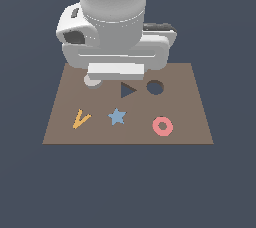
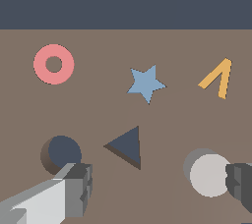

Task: Insert a designated object into the corresponding slot on a board.

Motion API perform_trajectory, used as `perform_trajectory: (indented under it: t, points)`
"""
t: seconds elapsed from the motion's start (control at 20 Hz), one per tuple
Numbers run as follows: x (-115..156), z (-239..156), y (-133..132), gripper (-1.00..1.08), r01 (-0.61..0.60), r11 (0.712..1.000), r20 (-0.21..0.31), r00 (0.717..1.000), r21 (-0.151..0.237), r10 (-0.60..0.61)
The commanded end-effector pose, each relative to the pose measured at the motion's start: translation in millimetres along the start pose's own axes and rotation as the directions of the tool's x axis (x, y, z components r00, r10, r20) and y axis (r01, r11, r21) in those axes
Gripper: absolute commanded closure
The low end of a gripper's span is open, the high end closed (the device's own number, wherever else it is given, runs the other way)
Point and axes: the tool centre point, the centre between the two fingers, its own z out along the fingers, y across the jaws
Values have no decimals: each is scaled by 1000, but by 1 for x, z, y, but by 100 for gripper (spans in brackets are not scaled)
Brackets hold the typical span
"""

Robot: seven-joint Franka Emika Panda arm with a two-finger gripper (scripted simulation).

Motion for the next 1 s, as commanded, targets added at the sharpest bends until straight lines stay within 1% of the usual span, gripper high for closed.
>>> perform_trajectory:
  t: [0.0,0.25,0.5,0.75,0.95]
  points:
    - [0,0,0,-92,0,1000,0,1000,0,0]
    - [-3,4,3,-92,11,1000,0,1000,0,-11]
    - [-12,15,14,-92,44,999,-2,999,2,-44]
    - [-26,33,31,-92,98,995,-4,995,3,-98]
    - [-39,52,50,-92,154,988,-7,988,5,-154]
